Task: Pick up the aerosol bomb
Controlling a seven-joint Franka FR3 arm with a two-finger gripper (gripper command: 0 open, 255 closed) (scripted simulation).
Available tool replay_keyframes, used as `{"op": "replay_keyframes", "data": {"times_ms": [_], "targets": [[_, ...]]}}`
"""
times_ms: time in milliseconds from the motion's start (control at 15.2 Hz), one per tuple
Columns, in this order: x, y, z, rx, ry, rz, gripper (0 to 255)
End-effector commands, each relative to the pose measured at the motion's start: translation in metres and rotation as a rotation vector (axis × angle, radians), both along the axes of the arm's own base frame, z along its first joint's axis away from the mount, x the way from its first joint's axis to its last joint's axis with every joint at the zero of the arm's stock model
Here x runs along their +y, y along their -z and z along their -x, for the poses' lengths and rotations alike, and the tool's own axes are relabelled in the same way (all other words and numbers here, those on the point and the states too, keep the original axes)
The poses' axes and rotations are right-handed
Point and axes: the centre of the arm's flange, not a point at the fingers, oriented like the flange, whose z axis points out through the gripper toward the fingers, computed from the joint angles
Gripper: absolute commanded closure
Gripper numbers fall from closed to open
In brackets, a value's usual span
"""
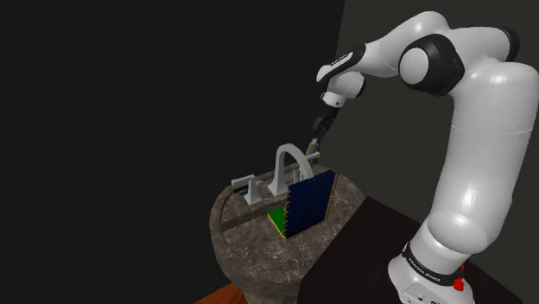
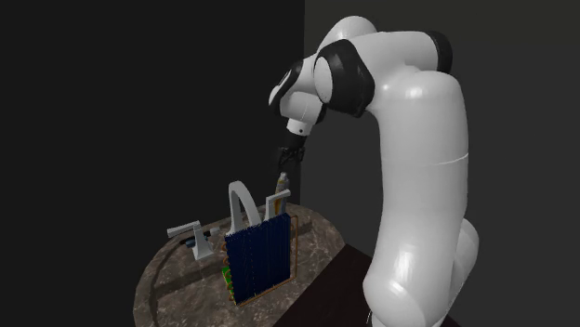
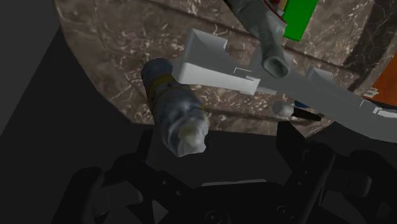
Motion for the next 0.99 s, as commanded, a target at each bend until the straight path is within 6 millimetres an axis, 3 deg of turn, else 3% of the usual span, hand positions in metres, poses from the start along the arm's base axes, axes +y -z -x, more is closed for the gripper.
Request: {"op": "replay_keyframes", "data": {"times_ms": [0,594,660,924], "targets": [[-0.012,0.011,-0.013,-0.013,0.005,-0.015,0],[-0.012,0.051,-0.013,-0.013,0.005,-0.015,0],[-0.012,0.051,-0.013,-0.013,0.005,-0.015,255],[-0.012,0.050,-0.013,-0.013,0.005,-0.015,255]]}}
